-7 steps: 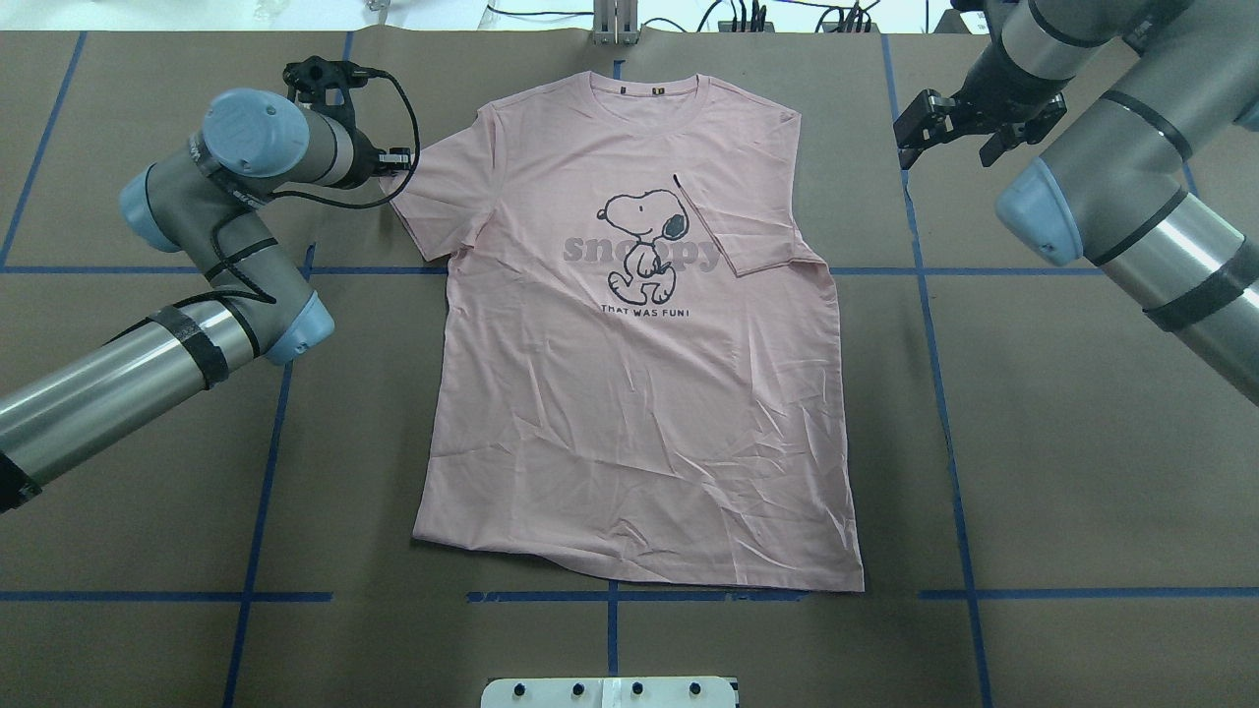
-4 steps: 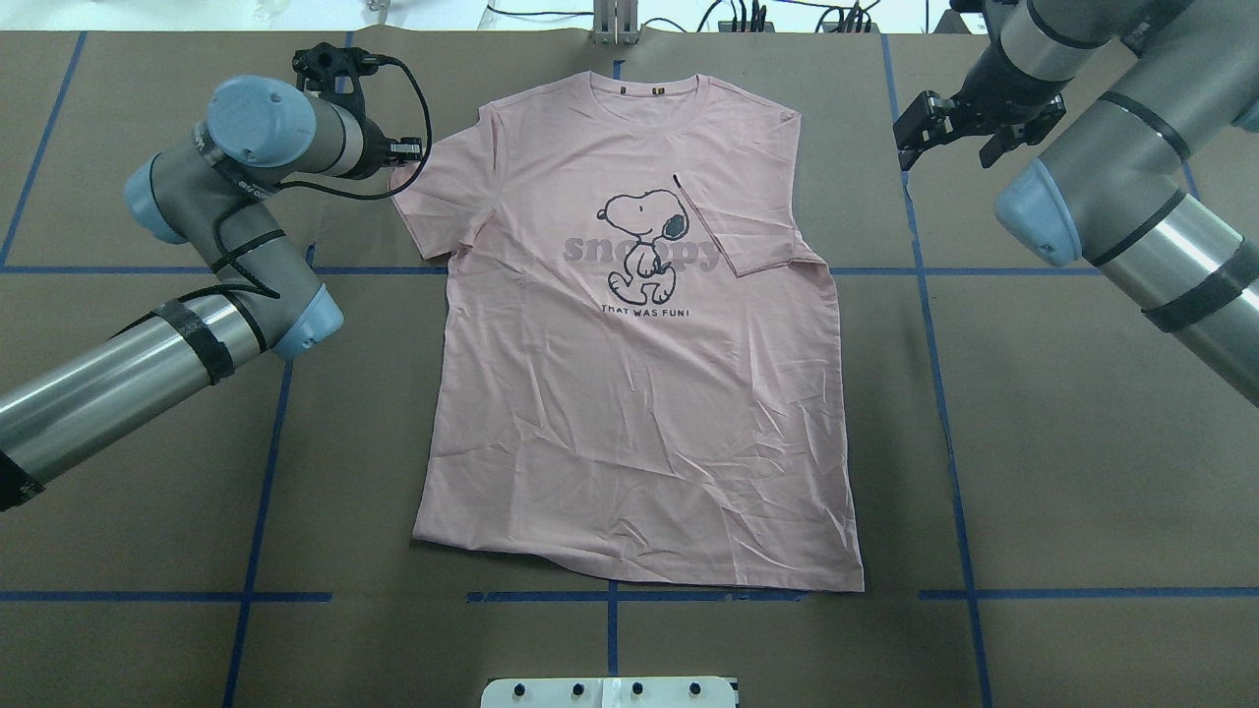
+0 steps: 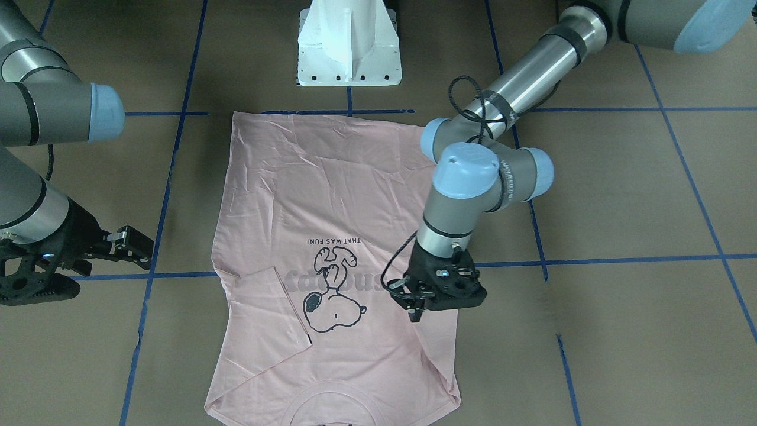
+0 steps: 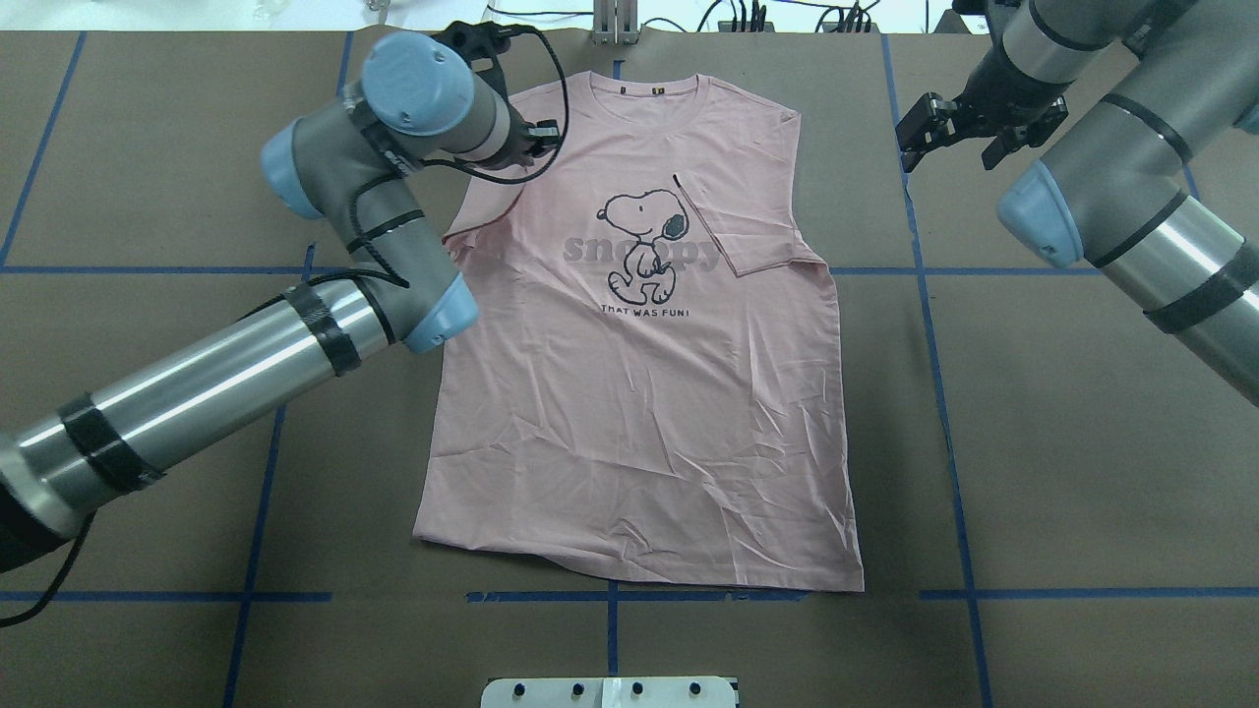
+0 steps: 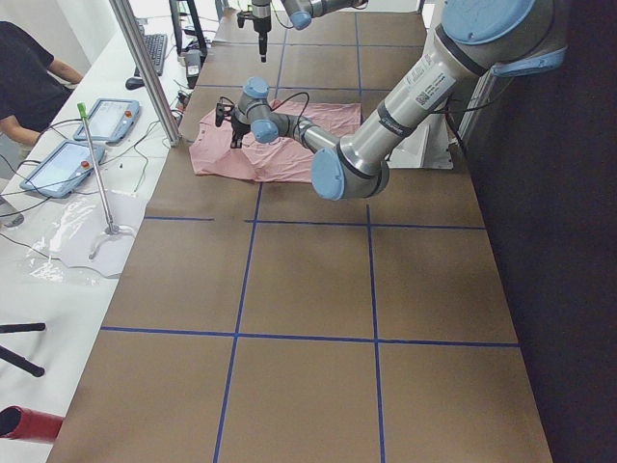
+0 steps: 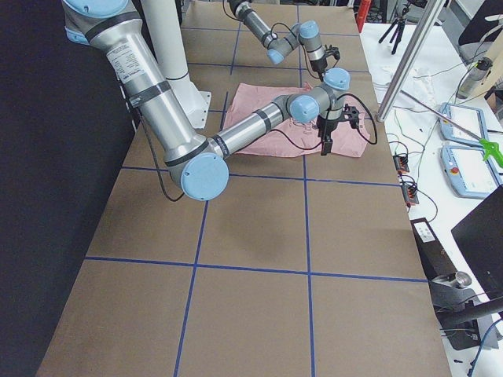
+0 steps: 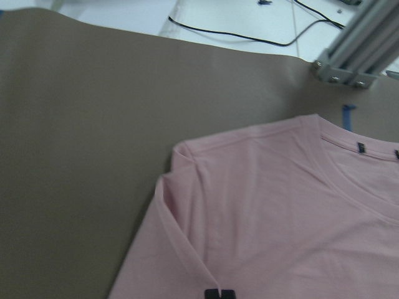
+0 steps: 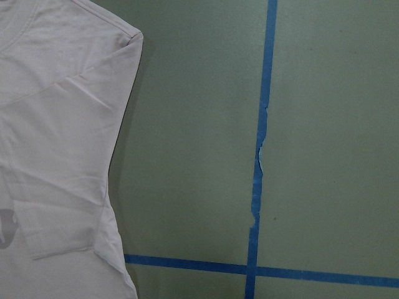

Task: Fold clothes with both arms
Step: 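Grasp the sleeve nearest the left gripper and fold it inward over the body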

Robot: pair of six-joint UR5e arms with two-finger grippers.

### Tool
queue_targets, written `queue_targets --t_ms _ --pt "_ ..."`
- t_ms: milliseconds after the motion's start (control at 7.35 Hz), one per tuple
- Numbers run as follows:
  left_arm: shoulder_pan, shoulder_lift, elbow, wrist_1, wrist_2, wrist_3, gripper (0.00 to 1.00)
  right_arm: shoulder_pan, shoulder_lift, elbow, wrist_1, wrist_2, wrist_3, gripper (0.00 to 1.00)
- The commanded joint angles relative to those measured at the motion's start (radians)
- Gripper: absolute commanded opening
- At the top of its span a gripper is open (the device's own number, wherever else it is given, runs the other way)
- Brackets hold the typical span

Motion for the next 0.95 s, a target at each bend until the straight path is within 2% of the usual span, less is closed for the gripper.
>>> queue_targets --t_ms 0,272,408,544,817 --pt "0.022 -0.070 0.082 -0.009 0.004 -0.037 0.00 0.001 -0.012 0.001 0.002 0.001 0.000 1.00" --pt "0.028 -0.066 0.093 -0.050 0.005 -0.037 0.04 -0.001 -0.012 0.000 0.002 -0.001 -0.003 1.00" --pt "0.029 -0.067 0.095 -0.057 0.004 -0.039 0.73 -0.001 -0.023 -0.006 0.032 -0.002 -0.003 1.00" --pt "0.029 -0.070 0.093 -0.057 0.004 -0.040 1.00 -0.002 -0.033 -0.021 0.076 -0.004 0.000 1.00" --pt "0.027 -0.063 0.061 -0.075 -0.002 -0.040 1.00 -0.002 -0.040 -0.019 0.087 -0.001 0.008 1.00"
